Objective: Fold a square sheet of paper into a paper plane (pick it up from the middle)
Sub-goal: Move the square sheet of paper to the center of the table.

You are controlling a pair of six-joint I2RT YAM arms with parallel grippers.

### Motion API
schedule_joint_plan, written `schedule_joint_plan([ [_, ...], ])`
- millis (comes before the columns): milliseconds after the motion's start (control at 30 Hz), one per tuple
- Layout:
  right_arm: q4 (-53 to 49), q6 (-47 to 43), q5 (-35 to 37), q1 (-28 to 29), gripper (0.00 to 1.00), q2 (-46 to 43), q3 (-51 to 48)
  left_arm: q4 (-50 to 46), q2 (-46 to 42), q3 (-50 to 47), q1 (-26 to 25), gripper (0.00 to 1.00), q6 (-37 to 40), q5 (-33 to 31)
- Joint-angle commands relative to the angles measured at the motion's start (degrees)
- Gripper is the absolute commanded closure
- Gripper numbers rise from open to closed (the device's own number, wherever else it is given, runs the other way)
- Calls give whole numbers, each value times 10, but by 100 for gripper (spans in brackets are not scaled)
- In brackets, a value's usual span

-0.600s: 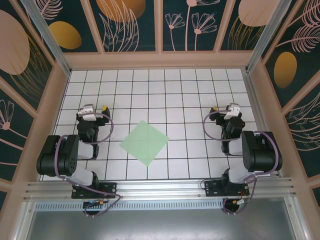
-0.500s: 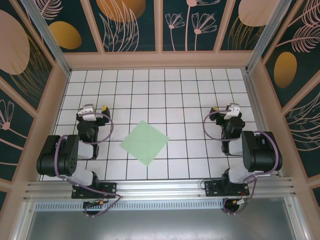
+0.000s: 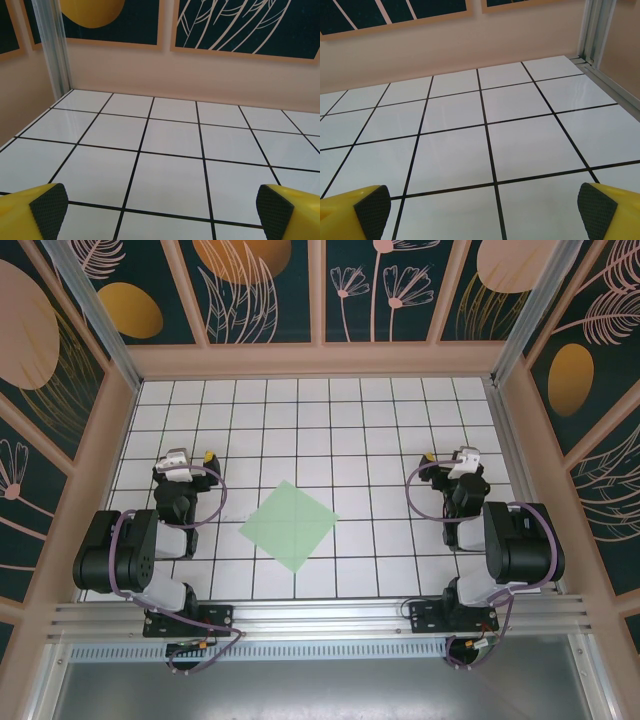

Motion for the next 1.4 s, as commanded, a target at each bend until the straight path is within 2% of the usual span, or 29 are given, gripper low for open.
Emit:
schedule_joint_plan([
  [0,22,-7,-12,-4,1,4,2,11,3,6,3,2,8,10],
  [167,20,-7,-13,-5,1,4,3,12,2,5,3,1,4,-3],
  [267,16,-8,-10,-3,1,-1,5,46,-2,-14,3,1,-7,-31],
  [333,-78,-11,21,10,1,-37,38,82,-12,-38,3,1,-14,-54],
  [433,-201,-14,62,24,1,-87,96,67,-65,-57,3,2,-20,-78],
  [533,-294,-2,102,49,1,-129,136,-19,-128,-43,3,1,-25,-89],
  [633,-503,77,126,68,1,-124,250,-146,-197,-7,3,1,-64,-100],
  [667,-543,96,126,76,1,-116,276,-180,-217,5,3,1,-82,-97],
  [733,-597,117,119,103,1,-99,313,-264,-257,39,3,2,-133,-88],
  [833,-654,136,100,163,1,-68,354,-462,-293,128,3,1,-251,-94],
  [900,-690,147,102,215,1,-45,384,-572,-291,190,3,1,-263,-62],
  [933,-703,148,106,238,1,-35,394,-597,-288,204,3,2,-257,-44],
  [1133,-764,161,124,406,1,54,464,-654,-298,221,3,2,-268,-8],
  [1200,-792,151,150,458,1,98,495,-660,-295,222,3,2,-265,-4],
  [1367,-847,123,184,531,1,200,570,-668,-289,226,3,2,-254,8],
])
